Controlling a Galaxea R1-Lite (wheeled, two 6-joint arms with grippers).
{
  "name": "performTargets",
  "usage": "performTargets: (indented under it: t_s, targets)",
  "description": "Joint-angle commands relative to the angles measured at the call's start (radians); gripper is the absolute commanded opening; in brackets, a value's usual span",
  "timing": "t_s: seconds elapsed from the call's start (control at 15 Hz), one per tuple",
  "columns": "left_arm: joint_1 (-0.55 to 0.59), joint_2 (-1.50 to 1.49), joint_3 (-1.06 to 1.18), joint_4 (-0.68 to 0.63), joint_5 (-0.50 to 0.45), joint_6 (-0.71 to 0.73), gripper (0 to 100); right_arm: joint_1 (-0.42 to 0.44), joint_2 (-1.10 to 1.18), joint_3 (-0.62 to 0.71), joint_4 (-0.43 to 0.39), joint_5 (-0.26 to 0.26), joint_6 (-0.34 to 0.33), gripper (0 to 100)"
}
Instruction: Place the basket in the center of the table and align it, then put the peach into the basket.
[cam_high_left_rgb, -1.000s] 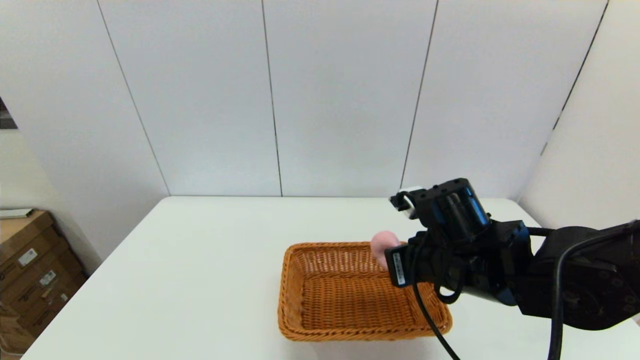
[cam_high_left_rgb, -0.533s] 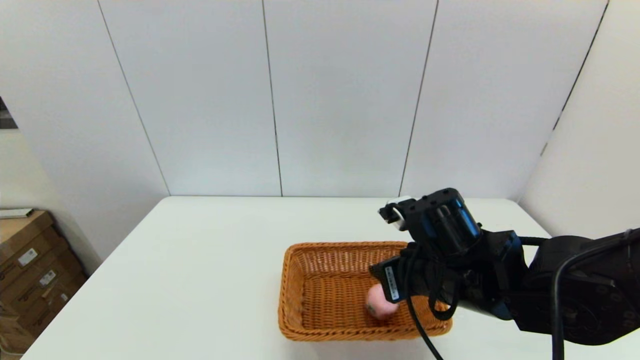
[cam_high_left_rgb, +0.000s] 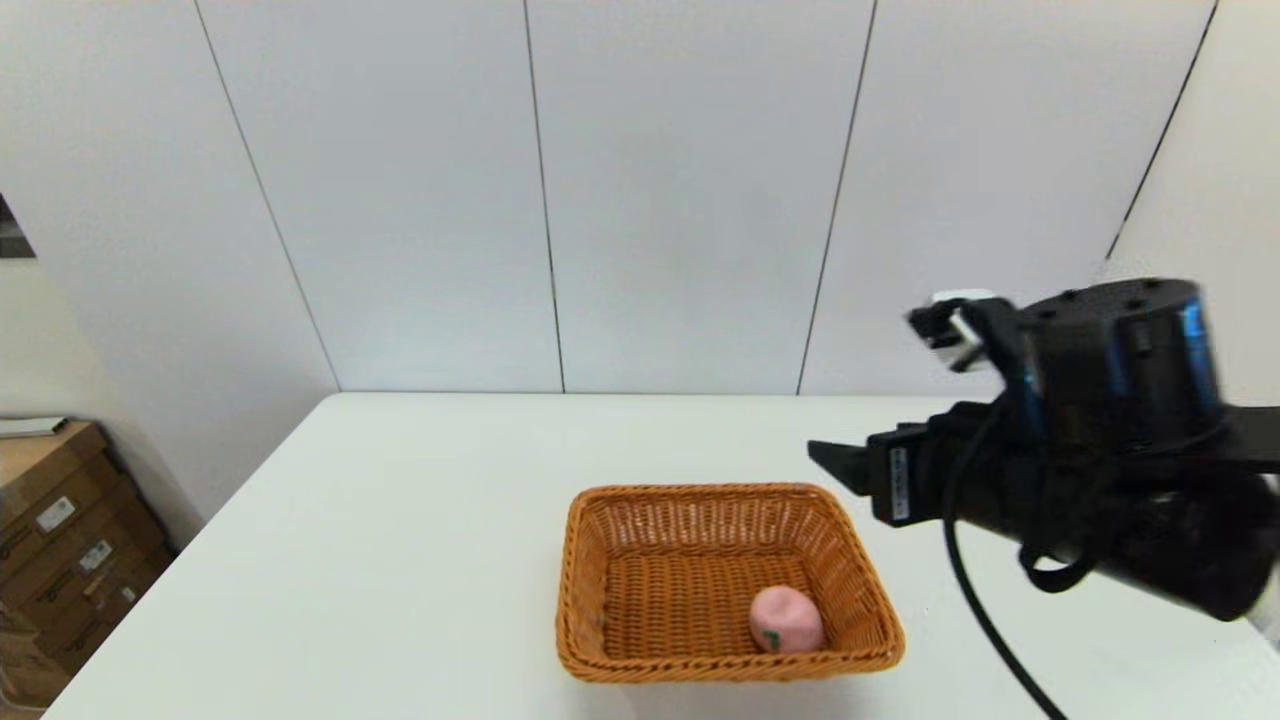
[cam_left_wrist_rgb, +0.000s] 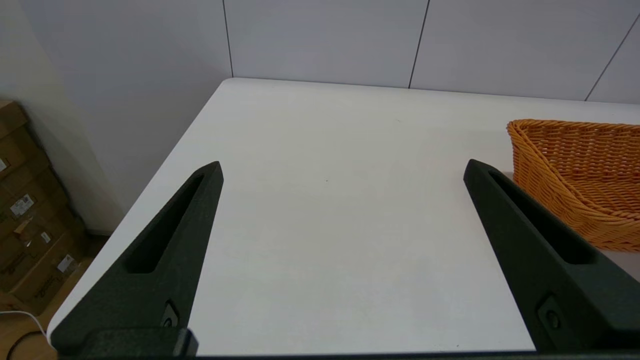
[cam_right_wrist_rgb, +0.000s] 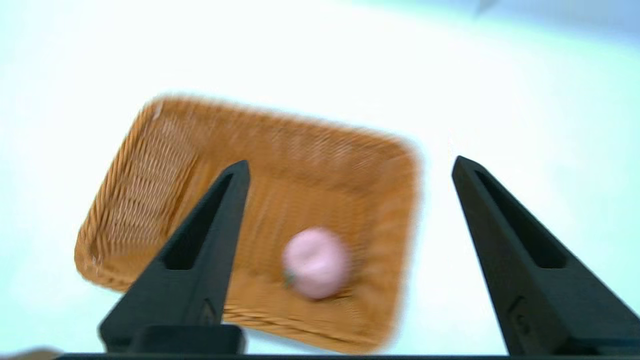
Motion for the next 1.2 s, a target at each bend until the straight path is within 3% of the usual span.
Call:
performTargets:
  t_s: [0.07, 0.13, 0.2, 0.33, 0.47, 0.73, 0.8, 0.93, 1.07, 1.2]
  targets:
    - [0.0, 0.0, 0.0, 0.0, 0.0, 0.0, 100, -0.229, -0.575, 0.335, -0.01, -0.013, -0.318, 100]
    - [0.0, 0.0, 0.0, 0.0, 0.0, 0.0, 100, -0.304, -0.685, 0.404, -0.008, -0.002, -0.393, 100]
    - [0.0, 0.0, 0.0, 0.0, 0.0, 0.0, 100, -0.373, -0.789, 0.455, 0.004, 0.011, -0.427, 100]
    - [0.0, 0.0, 0.0, 0.0, 0.0, 0.0, 100, -0.479, -0.973, 0.536, 0.056, 0.016, -0.428, 100]
    - [0.0, 0.0, 0.0, 0.0, 0.0, 0.0, 100, -0.548, -1.162, 0.556, 0.17, 0.022, -0.427, 100]
    - [0.0, 0.0, 0.0, 0.0, 0.0, 0.0, 100, -0.619, -1.317, 0.579, 0.213, 0.033, -0.417, 100]
    - [0.0, 0.0, 0.0, 0.0, 0.0, 0.0, 100, -0.617, -1.348, 0.601, 0.211, 0.064, -0.411, 100]
    - [0.0, 0.0, 0.0, 0.0, 0.0, 0.0, 100, -0.617, -1.46, 0.683, 0.207, 0.217, -0.39, 100]
    - [0.0, 0.0, 0.0, 0.0, 0.0, 0.0, 100, -0.619, -1.457, 0.765, 0.148, 0.246, -0.367, 100]
    - [0.0, 0.0, 0.0, 0.0, 0.0, 0.0, 100, -0.619, -1.457, 0.775, 0.124, 0.274, -0.273, 100]
